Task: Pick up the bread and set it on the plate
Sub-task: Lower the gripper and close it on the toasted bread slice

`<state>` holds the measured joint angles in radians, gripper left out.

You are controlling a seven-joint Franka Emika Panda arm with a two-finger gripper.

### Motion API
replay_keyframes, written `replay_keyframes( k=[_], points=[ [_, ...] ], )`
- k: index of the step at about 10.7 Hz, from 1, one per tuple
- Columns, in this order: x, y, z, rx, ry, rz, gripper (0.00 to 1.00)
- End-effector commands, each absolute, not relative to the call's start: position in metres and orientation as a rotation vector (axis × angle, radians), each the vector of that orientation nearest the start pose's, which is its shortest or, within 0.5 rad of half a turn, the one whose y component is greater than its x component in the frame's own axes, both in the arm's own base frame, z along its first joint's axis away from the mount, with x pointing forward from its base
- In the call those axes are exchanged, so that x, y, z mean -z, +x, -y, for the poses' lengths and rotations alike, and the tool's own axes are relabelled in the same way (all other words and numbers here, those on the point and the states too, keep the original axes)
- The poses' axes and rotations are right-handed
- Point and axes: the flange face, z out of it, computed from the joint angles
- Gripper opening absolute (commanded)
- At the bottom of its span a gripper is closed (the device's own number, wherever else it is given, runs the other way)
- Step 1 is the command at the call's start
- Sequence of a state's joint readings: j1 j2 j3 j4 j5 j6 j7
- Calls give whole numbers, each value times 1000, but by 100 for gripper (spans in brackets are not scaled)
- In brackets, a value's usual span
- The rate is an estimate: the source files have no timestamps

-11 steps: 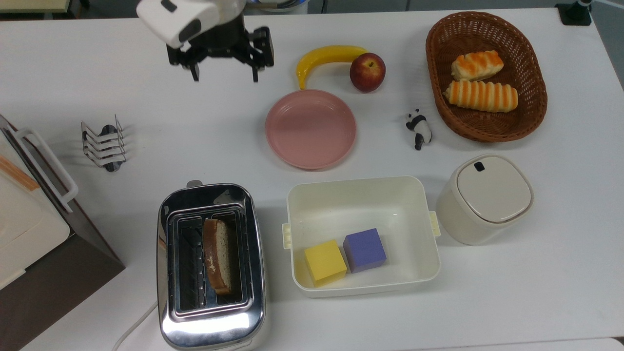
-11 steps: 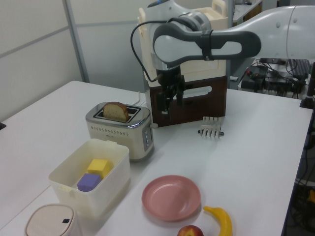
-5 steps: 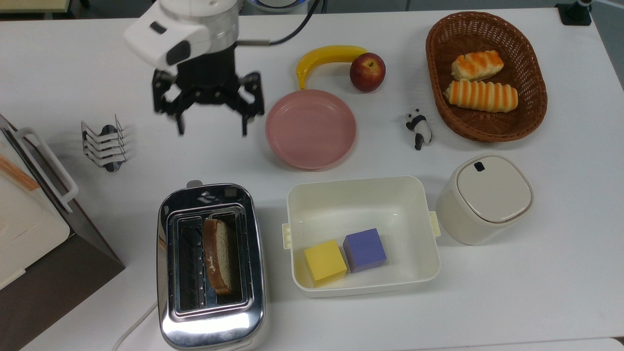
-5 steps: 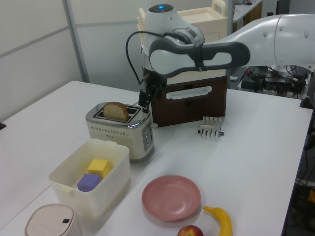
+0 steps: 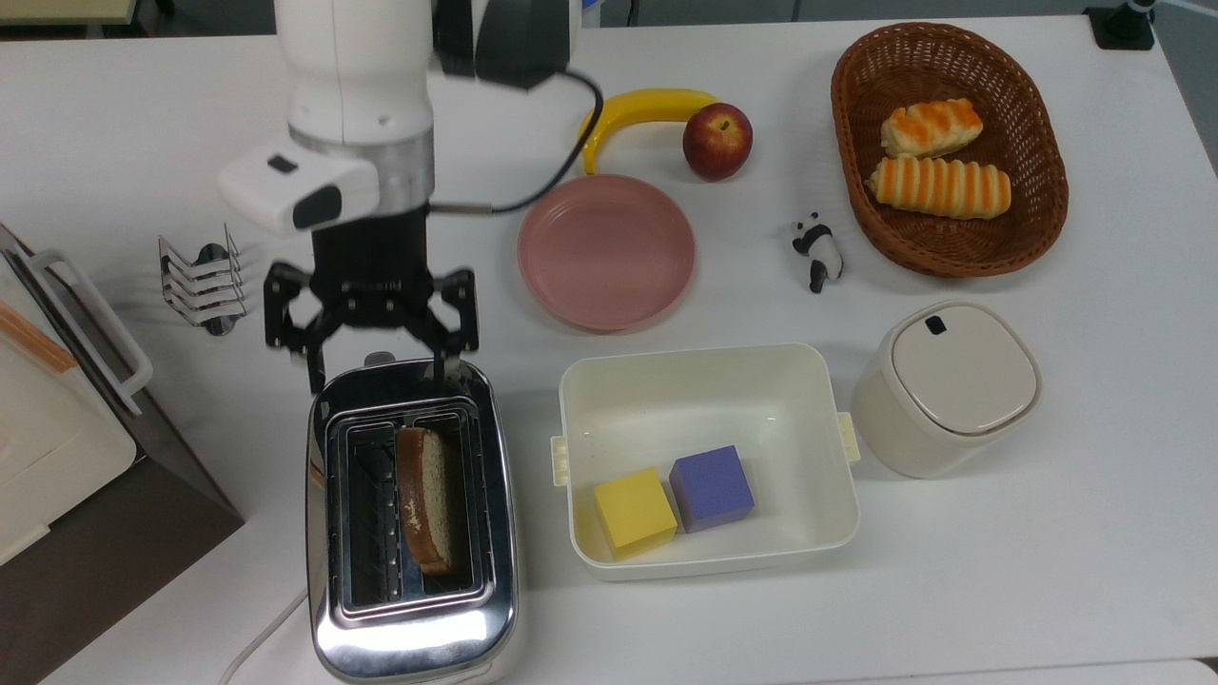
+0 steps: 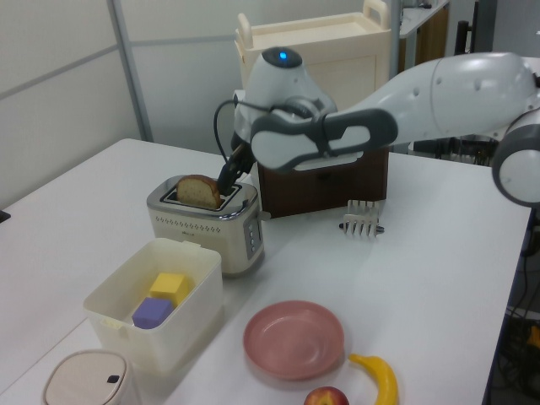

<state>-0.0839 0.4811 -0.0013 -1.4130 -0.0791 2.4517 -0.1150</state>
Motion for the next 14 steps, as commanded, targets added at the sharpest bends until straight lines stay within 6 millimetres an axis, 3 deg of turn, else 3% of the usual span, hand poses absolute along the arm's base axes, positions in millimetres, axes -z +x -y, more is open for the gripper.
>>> replay_keyframes(
  k=[1, 2, 5, 7, 9, 11, 14],
  points=[
    [-466, 752, 55, 1045, -3084, 139, 81],
    [-464, 754, 53, 1080, -3065, 120, 76],
    [-469, 755, 51, 1129, -3042, 101, 24],
    [-474, 755, 52, 1142, -3041, 104, 4],
    [-480, 756, 50, 1155, -3031, 92, 0],
    [-504, 758, 46, 1218, -2986, 12, 0],
    [-536, 755, 30, 1292, -2955, 47, 0]
  ],
)
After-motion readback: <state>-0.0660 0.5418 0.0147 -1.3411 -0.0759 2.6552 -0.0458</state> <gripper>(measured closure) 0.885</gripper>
